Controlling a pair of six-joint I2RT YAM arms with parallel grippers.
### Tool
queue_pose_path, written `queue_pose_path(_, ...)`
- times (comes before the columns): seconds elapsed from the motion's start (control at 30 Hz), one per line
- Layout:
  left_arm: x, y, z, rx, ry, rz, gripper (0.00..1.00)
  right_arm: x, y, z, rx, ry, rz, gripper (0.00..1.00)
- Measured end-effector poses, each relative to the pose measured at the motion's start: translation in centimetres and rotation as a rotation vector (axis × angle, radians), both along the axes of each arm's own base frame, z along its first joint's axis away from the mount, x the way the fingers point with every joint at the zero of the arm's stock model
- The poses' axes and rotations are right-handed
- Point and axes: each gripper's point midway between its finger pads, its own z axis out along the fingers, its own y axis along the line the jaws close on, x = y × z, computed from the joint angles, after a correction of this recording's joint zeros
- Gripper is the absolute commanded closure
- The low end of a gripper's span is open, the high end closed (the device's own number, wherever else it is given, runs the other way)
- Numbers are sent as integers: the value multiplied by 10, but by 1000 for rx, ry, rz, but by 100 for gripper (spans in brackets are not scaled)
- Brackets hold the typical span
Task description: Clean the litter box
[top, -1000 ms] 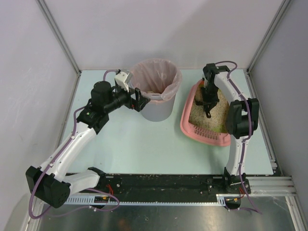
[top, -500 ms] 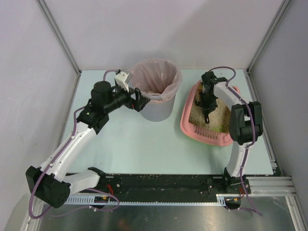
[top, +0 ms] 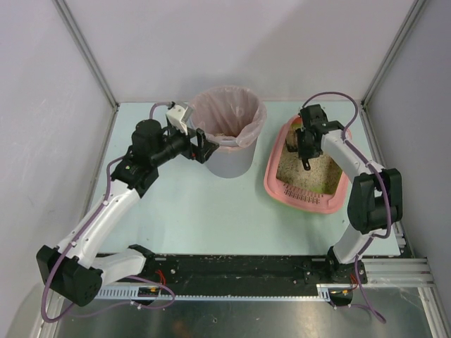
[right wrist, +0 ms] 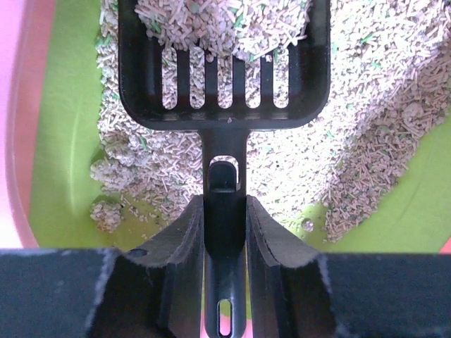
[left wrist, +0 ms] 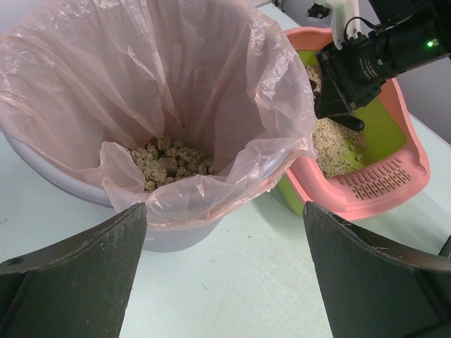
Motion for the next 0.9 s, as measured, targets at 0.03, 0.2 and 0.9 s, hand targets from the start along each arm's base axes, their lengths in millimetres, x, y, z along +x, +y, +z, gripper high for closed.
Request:
queue_pose_path(0.03, 0, 0, 0, 0, 0, 1, 4, -1, 1, 1, 0, -3, 2, 100)
queue_pose_path(0.2, 1, 2, -1, 3, 0, 10, 4, -16, -1, -7, -21, 14, 1, 100)
queue_pose_path(0.9, -1, 2, 0, 6, -14, 11, 4, -53, 1, -1, -3, -282, -15, 100)
